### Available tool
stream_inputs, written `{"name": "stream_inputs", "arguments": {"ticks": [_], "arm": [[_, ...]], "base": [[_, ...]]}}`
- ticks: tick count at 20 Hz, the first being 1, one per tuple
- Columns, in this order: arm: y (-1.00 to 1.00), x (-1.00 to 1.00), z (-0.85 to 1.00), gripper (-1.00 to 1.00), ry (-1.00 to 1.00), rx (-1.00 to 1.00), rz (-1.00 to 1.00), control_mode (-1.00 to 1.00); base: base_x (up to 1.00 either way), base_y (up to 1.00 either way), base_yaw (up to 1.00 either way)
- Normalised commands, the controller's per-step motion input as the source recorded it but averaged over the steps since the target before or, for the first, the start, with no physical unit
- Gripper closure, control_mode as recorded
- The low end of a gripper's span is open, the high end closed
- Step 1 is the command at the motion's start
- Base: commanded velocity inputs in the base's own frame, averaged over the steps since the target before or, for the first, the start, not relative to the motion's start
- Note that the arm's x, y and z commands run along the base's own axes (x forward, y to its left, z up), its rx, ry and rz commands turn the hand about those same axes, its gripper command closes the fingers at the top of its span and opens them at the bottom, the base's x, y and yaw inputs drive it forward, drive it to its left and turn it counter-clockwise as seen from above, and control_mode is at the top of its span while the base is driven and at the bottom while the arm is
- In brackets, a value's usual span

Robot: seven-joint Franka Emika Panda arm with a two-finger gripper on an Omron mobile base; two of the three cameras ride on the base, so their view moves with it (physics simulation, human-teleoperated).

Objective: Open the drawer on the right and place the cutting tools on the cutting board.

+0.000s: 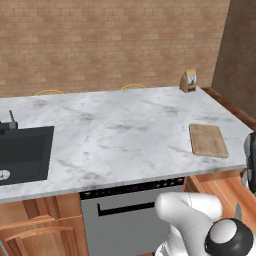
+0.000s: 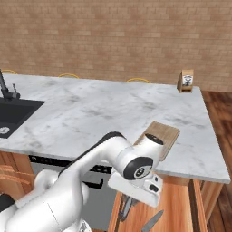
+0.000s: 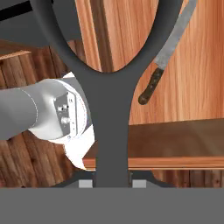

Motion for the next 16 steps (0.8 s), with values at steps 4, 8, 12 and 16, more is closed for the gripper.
{"name": "stream_inputs", "arguments": {"ticks": [4,8,12,16], "arm": [[0.62,0.67,0.77,1.0,0.0,-0.07,-0.06,-1.0],[0.46,0.94,0.49,1.0,0.02,-0.1,-0.06,-1.0],[0.26,1.0,0.2,1.0,0.08,-0.08,-0.07,-1.0],[0.07,1.0,0.0,1.0,0.07,-0.05,-0.08,-1.0]], "base": [[0.0,0.0,0.0],[0.0,0.0,0.0],[0.0,0.0,0.0],[0.0,0.0,0.0]]}}
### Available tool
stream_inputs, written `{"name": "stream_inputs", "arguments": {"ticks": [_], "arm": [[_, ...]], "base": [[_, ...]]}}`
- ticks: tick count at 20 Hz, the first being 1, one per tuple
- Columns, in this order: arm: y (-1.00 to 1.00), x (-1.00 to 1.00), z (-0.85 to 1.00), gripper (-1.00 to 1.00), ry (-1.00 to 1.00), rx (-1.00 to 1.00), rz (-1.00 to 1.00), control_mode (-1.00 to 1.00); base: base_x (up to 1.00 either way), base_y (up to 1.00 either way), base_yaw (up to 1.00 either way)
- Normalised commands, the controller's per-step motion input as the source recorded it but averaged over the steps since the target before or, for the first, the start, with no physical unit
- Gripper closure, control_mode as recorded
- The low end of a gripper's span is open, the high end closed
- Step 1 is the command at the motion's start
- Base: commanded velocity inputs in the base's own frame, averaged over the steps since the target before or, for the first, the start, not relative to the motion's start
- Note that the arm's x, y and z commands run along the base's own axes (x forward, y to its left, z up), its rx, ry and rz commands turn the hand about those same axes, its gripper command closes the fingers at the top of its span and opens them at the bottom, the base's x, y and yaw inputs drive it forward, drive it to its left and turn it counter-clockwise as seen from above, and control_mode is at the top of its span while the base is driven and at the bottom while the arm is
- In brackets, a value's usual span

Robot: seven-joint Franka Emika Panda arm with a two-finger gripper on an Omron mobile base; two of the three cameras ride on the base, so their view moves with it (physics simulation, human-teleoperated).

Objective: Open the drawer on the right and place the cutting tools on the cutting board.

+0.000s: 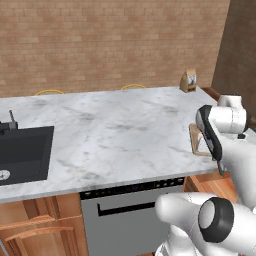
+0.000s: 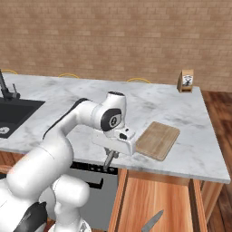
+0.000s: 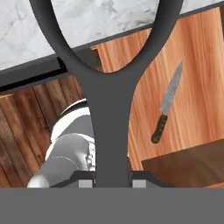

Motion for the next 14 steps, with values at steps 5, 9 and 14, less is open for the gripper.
{"name": "stream_inputs", "arguments": {"ticks": [5,9,14], "arm": [[0.0,0.98,0.0,1.0,0.05,-0.04,-0.09,-1.0],[-0.06,0.78,0.0,1.0,0.01,-0.01,-0.1,-1.0],[-0.19,0.72,-0.04,1.0,0.0,-0.01,-0.08,-1.0]], "base": [[0.0,0.0,0.0],[0.0,0.0,0.0],[0.0,0.0,0.0]]}}
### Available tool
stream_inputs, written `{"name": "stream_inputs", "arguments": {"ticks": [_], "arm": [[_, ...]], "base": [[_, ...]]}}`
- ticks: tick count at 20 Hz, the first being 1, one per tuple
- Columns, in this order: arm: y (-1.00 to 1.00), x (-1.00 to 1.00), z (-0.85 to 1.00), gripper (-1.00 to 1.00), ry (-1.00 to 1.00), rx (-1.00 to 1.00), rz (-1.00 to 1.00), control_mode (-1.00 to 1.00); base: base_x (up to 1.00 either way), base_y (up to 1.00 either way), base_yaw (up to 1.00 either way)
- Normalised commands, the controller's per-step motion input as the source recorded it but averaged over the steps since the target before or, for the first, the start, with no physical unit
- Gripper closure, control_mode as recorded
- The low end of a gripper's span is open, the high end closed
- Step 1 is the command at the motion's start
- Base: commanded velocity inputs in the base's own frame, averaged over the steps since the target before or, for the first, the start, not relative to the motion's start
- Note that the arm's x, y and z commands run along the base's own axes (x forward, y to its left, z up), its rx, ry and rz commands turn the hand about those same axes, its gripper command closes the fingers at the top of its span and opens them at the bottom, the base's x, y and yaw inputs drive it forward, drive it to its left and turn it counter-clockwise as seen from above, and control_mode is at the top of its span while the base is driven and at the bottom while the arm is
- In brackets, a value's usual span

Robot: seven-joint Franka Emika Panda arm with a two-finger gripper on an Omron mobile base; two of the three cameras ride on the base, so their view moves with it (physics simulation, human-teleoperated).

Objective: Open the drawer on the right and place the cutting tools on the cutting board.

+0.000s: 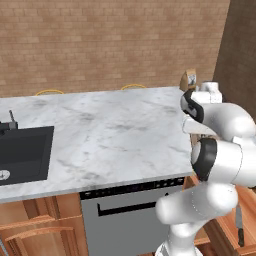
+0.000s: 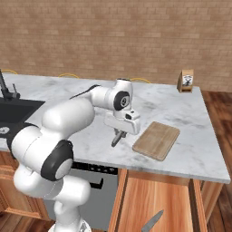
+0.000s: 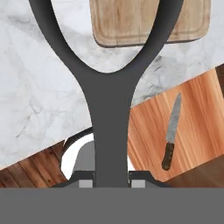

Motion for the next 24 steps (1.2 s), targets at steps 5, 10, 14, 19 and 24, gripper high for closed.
{"name": "stream_inputs", "arguments": {"ticks": [5,10,14,19,24], "arm": [[-0.26,0.5,-0.21,1.0,0.0,-0.02,-0.07,-1.0],[-0.34,0.25,-0.33,1.0,0.0,-0.02,-0.05,-1.0],[-0.17,0.05,-0.3,1.0,0.0,0.0,-0.02,-1.0],[0.0,0.12,-0.25,1.0,-0.04,0.0,-0.01,-1.0],[0.0,0.28,-0.24,1.0,-0.07,0.0,-0.01,-1.0]], "base": [[0.0,0.0,0.0],[0.0,0.0,0.0],[0.0,0.0,0.0],[0.0,0.0,0.0],[0.0,0.0,0.0]]}}
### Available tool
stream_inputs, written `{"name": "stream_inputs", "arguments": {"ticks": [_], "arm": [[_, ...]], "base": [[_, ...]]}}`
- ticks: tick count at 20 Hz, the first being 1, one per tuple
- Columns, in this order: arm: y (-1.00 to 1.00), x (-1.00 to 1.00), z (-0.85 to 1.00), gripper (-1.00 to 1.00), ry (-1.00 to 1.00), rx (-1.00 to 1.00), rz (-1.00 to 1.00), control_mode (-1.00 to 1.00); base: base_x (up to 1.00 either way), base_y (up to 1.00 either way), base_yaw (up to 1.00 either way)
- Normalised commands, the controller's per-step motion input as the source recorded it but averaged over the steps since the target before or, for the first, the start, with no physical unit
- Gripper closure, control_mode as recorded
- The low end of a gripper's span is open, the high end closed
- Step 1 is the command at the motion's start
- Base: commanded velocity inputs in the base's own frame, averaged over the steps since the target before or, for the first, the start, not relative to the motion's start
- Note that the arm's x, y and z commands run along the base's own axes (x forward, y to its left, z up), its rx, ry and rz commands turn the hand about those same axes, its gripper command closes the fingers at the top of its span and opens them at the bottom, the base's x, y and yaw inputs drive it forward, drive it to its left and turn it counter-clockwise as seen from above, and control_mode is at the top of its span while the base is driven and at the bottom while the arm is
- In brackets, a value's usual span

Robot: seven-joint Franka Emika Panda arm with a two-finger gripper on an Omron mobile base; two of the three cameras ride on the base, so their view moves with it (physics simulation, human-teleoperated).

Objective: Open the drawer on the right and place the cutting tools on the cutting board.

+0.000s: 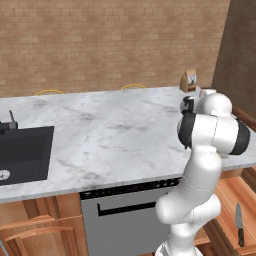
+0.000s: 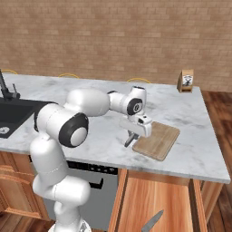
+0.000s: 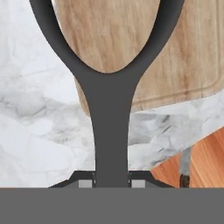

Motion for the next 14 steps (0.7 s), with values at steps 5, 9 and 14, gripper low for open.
{"name": "stream_inputs", "arguments": {"ticks": [5,9,14], "arm": [[-0.07,0.43,-0.23,1.0,-0.09,0.0,-0.01,-1.0],[-0.14,0.48,-0.11,1.0,-0.05,-0.02,-0.02,-1.0],[-0.23,0.31,-0.05,1.0,0.0,-0.02,-0.02,-1.0]], "base": [[0.0,0.0,0.0],[0.0,0.0,0.0],[0.0,0.0,0.0]]}}
